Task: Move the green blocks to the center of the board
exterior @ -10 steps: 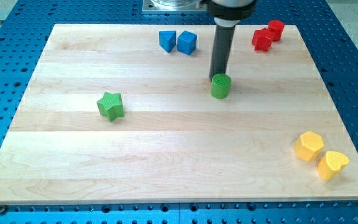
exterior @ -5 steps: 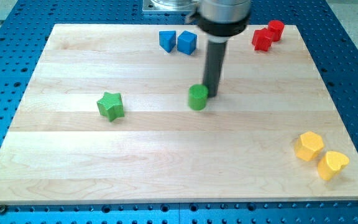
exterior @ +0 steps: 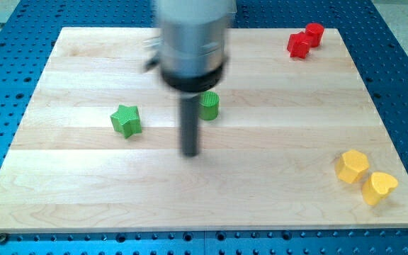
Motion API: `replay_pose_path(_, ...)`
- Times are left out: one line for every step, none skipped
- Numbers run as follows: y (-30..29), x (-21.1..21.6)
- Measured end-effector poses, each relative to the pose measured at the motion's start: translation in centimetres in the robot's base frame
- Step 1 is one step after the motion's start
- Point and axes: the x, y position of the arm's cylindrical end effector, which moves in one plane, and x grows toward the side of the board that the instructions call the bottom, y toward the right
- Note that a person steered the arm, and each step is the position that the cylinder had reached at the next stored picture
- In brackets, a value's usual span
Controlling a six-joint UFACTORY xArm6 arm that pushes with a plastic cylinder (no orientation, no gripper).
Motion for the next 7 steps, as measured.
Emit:
replay_pose_path(-11.5, -2.2)
replay_pose_path(-9.2, -4.4)
replay_pose_path(-1.7, -4.5)
replay_pose_path(-7.9, -4.3)
replay_pose_path(-7.8, -5.8)
replay_pose_path(1.0, -6.1)
replay_pose_path(-3.4, -6.2)
